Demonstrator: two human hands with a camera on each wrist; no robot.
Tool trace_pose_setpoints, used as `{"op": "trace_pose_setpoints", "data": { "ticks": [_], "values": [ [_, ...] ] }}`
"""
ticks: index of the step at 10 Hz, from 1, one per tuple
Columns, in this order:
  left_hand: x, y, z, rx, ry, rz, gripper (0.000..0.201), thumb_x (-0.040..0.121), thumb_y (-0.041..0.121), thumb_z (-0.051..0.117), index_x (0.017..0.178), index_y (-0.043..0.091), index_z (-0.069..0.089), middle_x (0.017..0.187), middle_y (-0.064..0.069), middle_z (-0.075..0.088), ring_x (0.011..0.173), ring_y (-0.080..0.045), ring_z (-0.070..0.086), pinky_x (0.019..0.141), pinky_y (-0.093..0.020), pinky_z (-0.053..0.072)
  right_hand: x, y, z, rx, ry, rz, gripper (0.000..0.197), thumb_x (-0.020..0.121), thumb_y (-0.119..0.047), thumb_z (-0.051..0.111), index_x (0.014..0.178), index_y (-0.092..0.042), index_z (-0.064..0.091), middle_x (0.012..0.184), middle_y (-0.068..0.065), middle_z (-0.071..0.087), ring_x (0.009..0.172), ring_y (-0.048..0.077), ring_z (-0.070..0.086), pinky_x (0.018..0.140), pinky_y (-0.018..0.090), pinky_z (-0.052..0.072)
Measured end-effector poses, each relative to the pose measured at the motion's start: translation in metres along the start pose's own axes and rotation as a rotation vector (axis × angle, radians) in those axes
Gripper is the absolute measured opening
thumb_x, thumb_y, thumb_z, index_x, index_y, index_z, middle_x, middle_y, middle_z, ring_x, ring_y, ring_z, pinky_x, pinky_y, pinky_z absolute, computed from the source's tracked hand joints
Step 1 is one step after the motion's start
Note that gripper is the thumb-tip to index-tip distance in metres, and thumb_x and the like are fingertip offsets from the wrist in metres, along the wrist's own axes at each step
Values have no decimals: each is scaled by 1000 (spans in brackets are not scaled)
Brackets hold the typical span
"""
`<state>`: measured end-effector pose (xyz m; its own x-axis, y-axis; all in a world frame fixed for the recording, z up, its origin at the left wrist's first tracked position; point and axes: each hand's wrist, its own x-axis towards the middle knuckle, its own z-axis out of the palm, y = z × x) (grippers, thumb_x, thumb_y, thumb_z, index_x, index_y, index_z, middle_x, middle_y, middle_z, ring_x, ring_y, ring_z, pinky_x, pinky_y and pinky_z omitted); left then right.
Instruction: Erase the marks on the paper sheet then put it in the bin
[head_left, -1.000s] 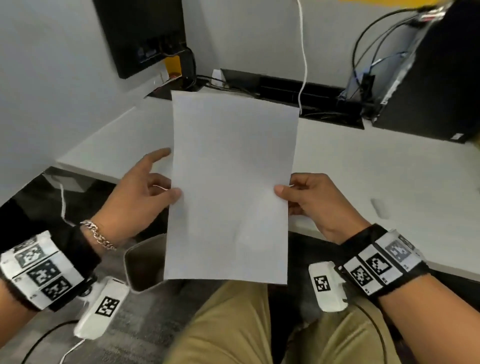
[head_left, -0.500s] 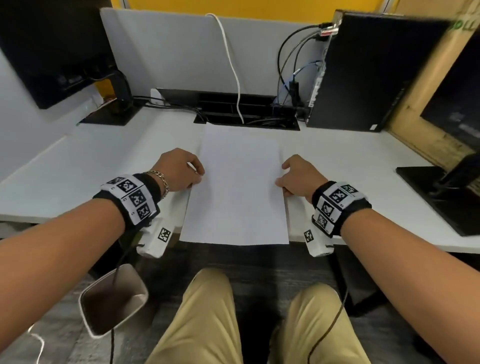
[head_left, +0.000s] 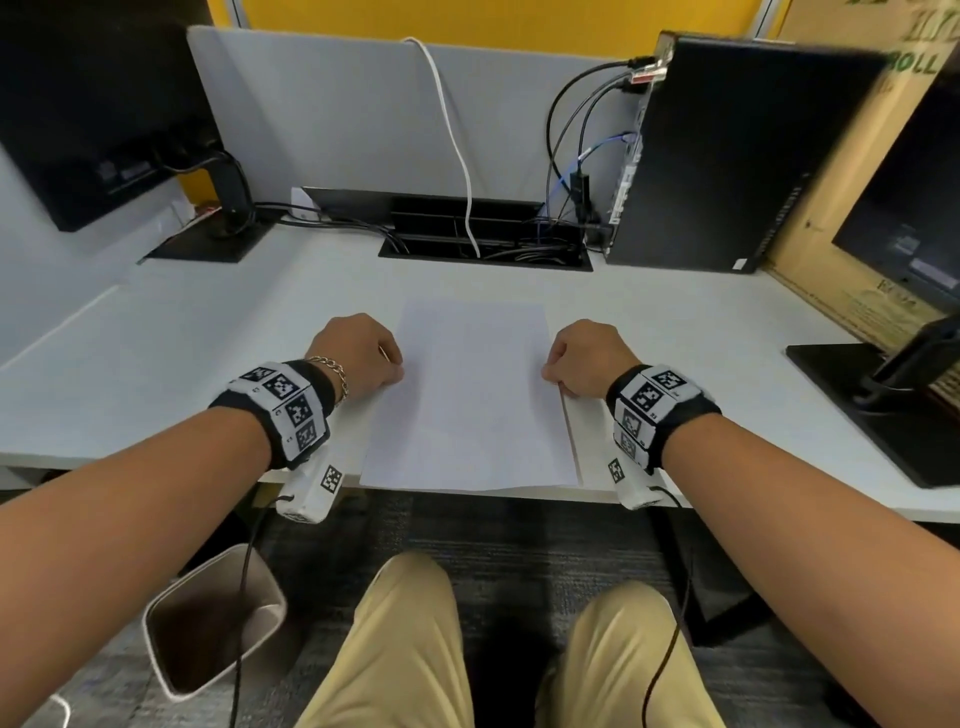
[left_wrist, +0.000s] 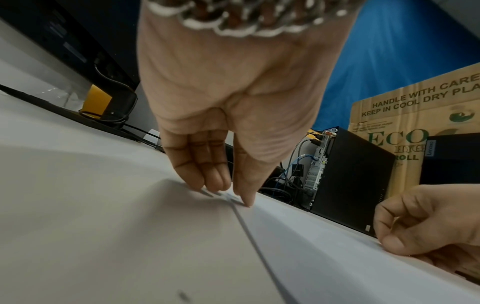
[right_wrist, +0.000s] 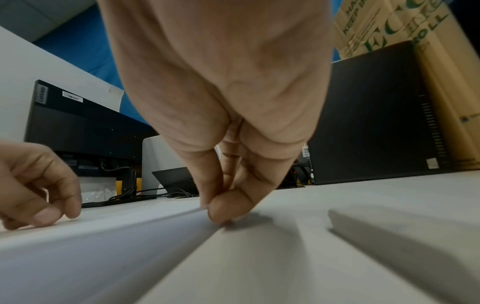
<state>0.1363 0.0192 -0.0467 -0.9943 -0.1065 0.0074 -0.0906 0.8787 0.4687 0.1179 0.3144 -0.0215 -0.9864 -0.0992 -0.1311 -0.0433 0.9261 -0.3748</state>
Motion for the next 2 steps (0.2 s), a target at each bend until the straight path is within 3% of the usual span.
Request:
{"op": "trace_pose_setpoints", "data": {
  "ticks": [1, 2],
  "values": [
    [-1, 0, 0, 15, -43, 22, 5, 84, 32, 82, 88, 29, 82, 96, 11, 75, 97, -16, 69, 87, -31, 57, -8, -2, -10, -13, -69, -4, 38, 96, -38, 66, 99, -1, 75, 90, 13, 76, 90, 27, 72, 86, 38, 59],
    [-3, -5, -1, 32, -47, 50, 33, 91, 43, 76, 120, 28, 77, 113, 7, 73, 109, -17, 65, 98, -30, 50, -24, 0, -13, -50, -102, -54, 42, 97, -44, 64, 111, -6, 74, 111, 8, 72, 101, 23, 66, 90, 35, 55]
  ]
}}
